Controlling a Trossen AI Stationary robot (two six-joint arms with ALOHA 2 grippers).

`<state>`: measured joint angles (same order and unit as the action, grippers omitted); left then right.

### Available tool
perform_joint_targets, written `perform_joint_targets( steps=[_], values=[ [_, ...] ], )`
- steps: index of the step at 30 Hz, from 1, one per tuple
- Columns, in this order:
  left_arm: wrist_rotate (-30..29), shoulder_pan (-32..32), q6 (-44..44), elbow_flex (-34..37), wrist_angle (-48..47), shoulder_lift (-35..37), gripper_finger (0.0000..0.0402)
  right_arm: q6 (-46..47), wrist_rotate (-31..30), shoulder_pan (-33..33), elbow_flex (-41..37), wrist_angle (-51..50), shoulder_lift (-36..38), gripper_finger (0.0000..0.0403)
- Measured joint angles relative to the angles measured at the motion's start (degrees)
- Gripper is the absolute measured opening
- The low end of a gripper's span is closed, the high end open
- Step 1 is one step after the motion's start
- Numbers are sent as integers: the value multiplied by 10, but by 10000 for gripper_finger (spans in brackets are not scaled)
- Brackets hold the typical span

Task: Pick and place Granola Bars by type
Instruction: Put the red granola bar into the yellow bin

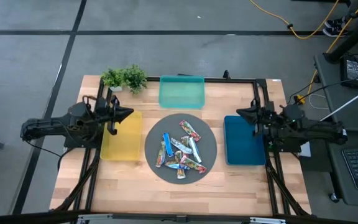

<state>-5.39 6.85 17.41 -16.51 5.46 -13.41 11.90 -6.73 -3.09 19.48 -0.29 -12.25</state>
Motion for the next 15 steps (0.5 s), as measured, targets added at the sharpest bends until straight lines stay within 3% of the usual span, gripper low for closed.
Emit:
perform_joint_targets(
  steps=[5, 11, 15],
  values=[
    [20, 0, 27, -150, -90, -161, 8, -53, -28, 0, 115, -118, -86, 23],
    [86, -3, -3, -269, -105, -321, 8, -156, -39, 0, 181, -120, -163, 23],
    [129, -20, 32, -314, -105, -393, 8, -198, -38, 0, 197, -117, -192, 23]
  ],
)
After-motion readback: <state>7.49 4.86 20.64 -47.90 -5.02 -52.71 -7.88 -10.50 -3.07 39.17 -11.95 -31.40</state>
